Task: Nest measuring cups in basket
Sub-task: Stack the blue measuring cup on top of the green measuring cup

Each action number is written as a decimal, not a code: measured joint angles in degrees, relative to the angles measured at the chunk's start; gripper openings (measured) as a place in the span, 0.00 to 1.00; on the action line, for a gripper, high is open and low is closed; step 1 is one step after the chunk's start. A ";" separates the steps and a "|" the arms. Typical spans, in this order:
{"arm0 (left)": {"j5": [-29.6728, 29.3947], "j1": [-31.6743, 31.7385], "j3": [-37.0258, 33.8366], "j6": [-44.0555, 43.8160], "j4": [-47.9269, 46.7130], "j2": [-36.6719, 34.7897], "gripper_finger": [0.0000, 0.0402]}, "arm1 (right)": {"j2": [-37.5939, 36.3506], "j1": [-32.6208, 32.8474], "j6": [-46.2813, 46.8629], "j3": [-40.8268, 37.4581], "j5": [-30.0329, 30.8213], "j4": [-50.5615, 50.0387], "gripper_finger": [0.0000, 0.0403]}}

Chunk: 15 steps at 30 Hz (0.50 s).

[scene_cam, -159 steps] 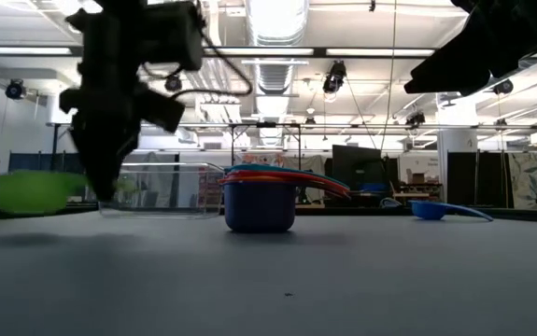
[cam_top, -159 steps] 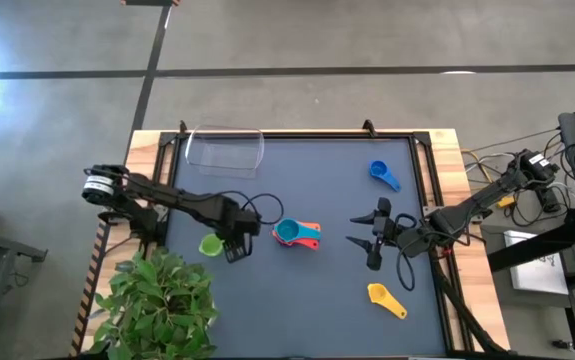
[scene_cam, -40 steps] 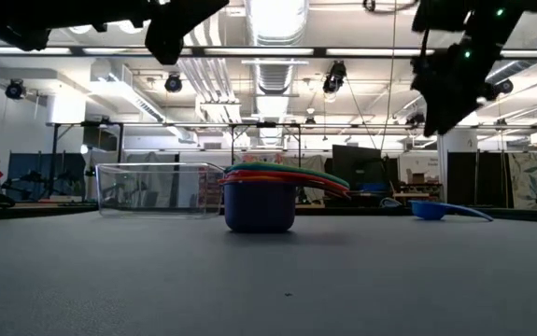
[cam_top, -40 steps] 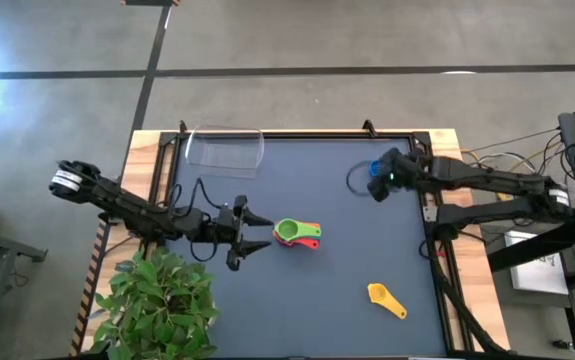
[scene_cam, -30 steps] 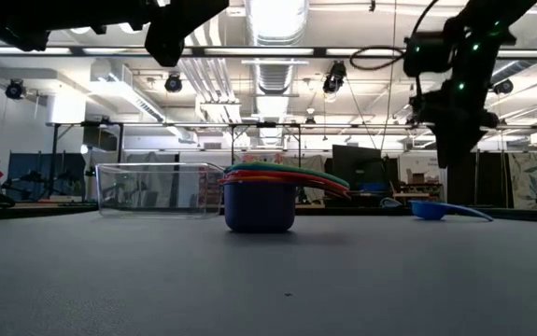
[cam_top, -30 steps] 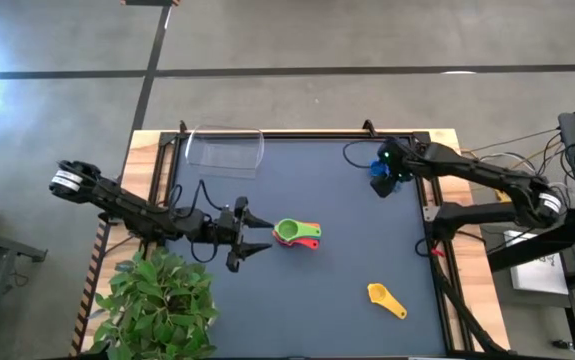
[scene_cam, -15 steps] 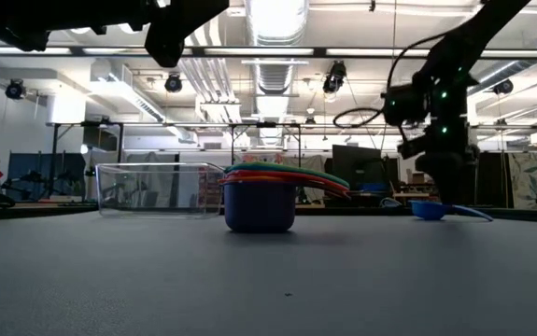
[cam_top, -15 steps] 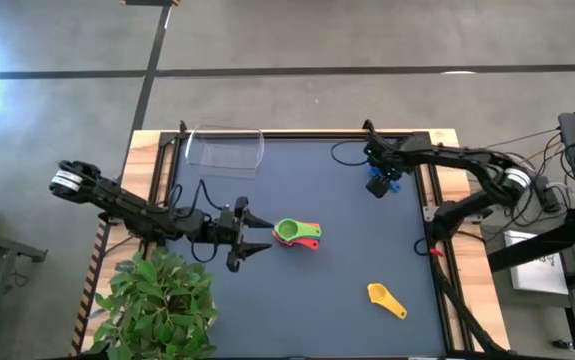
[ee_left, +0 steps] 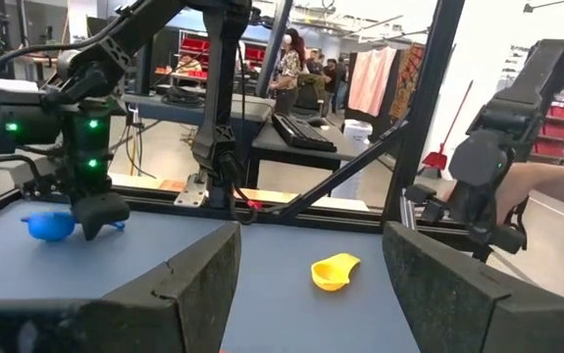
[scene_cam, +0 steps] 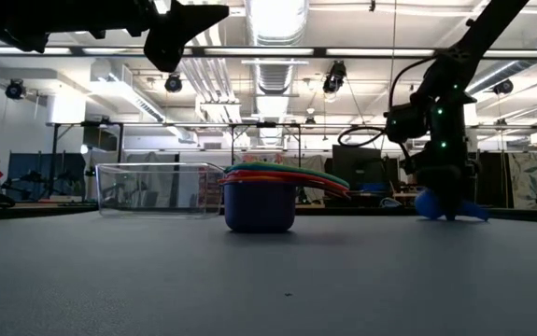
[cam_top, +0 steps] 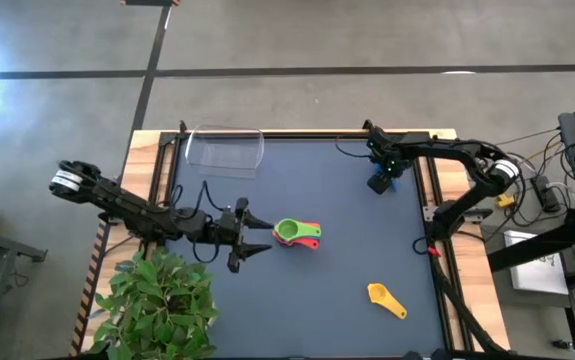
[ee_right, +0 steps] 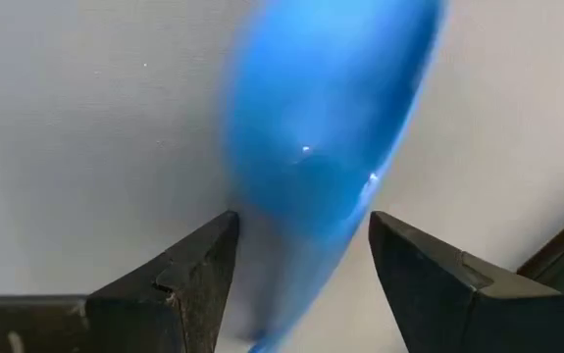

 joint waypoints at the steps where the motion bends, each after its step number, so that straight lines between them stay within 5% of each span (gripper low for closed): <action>1: 0.00 0.01 0.00 0.00 -0.04 0.00 0.58 | -0.61 0.00 0.45 -0.13 -0.19 0.16 0.55; 15: 0.00 0.02 0.00 0.08 -0.33 0.00 0.58 | -7.19 0.09 2.30 -0.10 -1.65 0.38 0.40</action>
